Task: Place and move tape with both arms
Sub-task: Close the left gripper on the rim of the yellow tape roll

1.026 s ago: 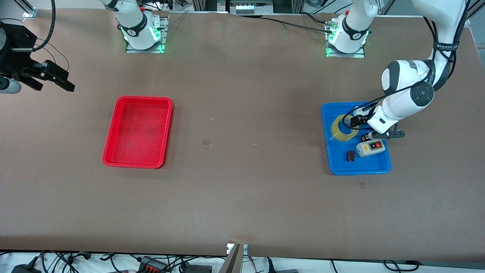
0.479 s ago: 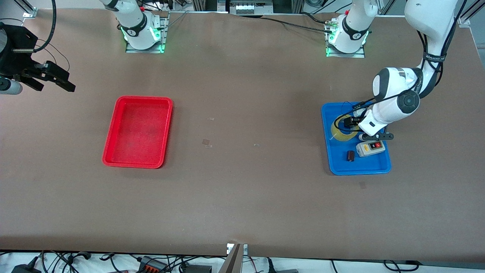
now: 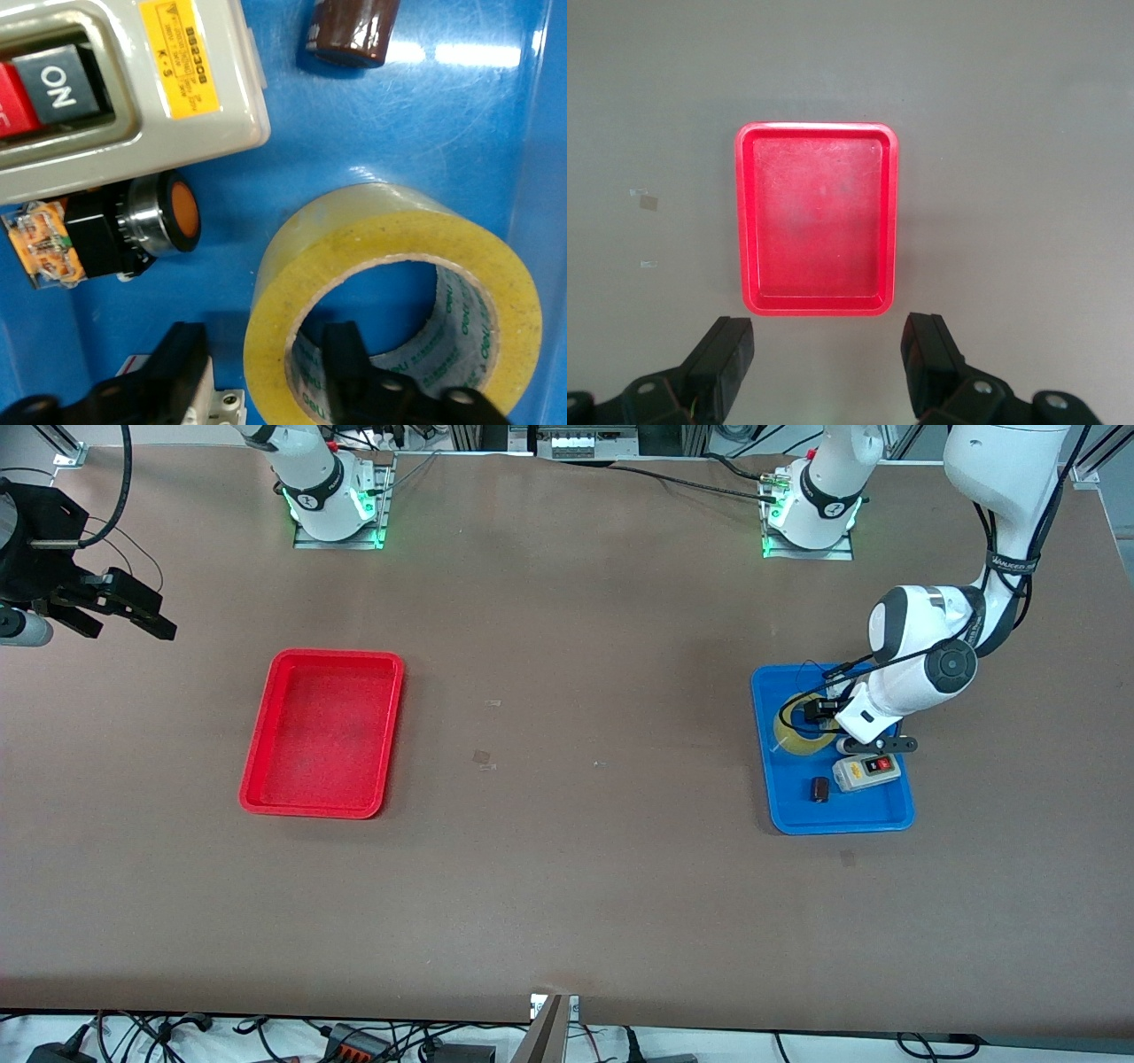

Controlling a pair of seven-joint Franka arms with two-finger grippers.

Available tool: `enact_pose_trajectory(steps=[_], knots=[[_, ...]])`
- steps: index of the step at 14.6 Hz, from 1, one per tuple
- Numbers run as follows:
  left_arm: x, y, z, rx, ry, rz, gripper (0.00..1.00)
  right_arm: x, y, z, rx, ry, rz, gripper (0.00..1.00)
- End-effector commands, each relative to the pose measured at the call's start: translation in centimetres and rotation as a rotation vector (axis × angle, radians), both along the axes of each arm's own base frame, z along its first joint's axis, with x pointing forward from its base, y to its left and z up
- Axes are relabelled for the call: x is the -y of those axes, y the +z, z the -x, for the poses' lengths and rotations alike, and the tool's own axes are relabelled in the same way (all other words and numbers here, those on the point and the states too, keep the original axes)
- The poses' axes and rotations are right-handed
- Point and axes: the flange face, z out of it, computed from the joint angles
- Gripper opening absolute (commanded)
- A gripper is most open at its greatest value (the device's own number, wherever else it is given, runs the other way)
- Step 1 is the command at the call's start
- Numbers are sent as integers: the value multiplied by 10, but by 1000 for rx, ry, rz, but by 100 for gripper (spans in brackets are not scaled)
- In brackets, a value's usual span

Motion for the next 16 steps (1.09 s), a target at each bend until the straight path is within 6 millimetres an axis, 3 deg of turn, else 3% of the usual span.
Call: enact_pose_trajectory(steps=[1, 4, 7, 11, 13, 16], knots=[[0, -1, 0, -1, -32, -3, 27, 1, 2, 1, 9, 16, -6, 98], [-2, 2, -2, 3, -27, -4, 16, 2, -1, 1, 4, 14, -9, 98], [-6, 16, -5, 14, -19, -3, 13, 4, -1, 1, 0, -1, -7, 98], [-6, 82, -23, -3, -14, -2, 12, 5, -1, 1, 1, 3, -8, 98], [3, 115, -32, -19, -10, -5, 12, 5, -1, 2, -2, 8, -8, 98], [47, 147, -35, -39, -16, -9, 12, 7, -3, 1, -2, 5, -8, 98]])
